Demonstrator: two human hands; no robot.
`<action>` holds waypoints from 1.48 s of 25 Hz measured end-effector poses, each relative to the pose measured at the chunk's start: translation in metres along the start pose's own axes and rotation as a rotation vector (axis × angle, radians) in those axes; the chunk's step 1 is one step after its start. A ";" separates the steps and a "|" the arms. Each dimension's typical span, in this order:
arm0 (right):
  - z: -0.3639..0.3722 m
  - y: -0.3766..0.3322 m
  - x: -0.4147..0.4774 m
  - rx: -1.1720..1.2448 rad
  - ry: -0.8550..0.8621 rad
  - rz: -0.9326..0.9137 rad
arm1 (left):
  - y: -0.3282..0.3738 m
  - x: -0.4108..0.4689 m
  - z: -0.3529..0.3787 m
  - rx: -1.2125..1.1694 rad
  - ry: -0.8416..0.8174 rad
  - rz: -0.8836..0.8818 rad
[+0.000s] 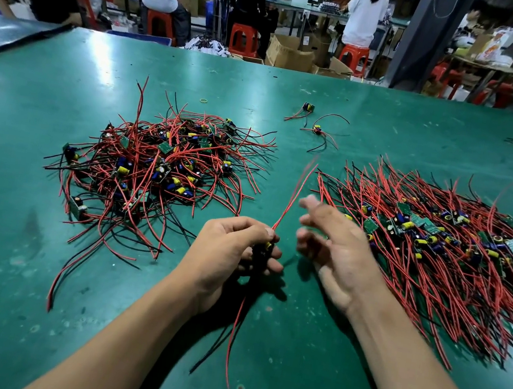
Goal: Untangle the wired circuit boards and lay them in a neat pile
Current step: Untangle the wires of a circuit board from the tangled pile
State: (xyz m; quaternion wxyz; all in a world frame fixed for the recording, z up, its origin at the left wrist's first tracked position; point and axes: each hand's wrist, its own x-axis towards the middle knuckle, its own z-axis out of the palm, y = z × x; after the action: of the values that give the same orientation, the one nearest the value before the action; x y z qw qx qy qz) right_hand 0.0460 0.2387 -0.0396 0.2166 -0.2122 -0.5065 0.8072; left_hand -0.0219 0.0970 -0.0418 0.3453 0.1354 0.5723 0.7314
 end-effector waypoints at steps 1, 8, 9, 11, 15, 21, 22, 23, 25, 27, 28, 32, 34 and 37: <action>0.003 0.004 -0.002 -0.058 -0.102 0.078 | 0.000 0.000 0.000 -0.002 -0.002 0.000; -0.001 0.009 0.003 -0.028 -0.073 0.000 | 0.001 0.000 -0.004 0.045 -0.058 -0.015; -0.002 0.008 0.006 0.018 -0.015 -0.042 | 0.001 0.000 -0.004 0.050 -0.070 -0.016; -0.004 0.005 0.009 0.041 0.109 -0.127 | 0.000 0.001 -0.004 0.055 -0.094 -0.016; -0.008 -0.004 0.012 0.107 0.293 -0.170 | -0.001 0.002 -0.006 0.050 -0.125 -0.018; -0.009 -0.012 0.010 0.273 0.258 -0.050 | -0.003 0.004 -0.005 0.022 -0.100 -0.027; -0.009 -0.012 0.009 0.240 0.257 -0.058 | -0.002 0.004 -0.004 0.009 -0.077 -0.022; -0.008 -0.012 0.008 0.201 0.257 -0.072 | -0.002 0.004 -0.002 -0.013 -0.058 -0.019; -0.008 -0.011 0.007 0.147 0.255 -0.104 | -0.001 0.004 -0.001 -0.075 -0.034 -0.041; -0.008 -0.009 0.007 0.112 0.244 -0.127 | 0.001 0.004 0.001 -0.126 -0.024 -0.080; -0.008 -0.007 0.007 0.082 0.235 -0.141 | 0.001 0.004 0.002 -0.143 -0.022 -0.094; -0.002 0.006 0.003 -0.365 0.074 -0.298 | 0.003 0.005 0.003 -0.227 -0.040 -0.115; 0.000 0.018 -0.001 -0.760 -0.030 -0.415 | 0.004 0.006 0.001 -0.239 -0.068 -0.102; 0.000 0.024 -0.002 -0.984 0.015 -0.580 | 0.003 0.007 -0.001 -0.255 -0.093 -0.095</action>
State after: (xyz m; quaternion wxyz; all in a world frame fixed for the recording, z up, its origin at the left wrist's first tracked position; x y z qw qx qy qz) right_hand 0.0444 0.2287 -0.0612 0.3086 -0.1462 -0.8588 0.3820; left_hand -0.0289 0.1007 -0.0406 0.4201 0.0970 0.4638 0.7740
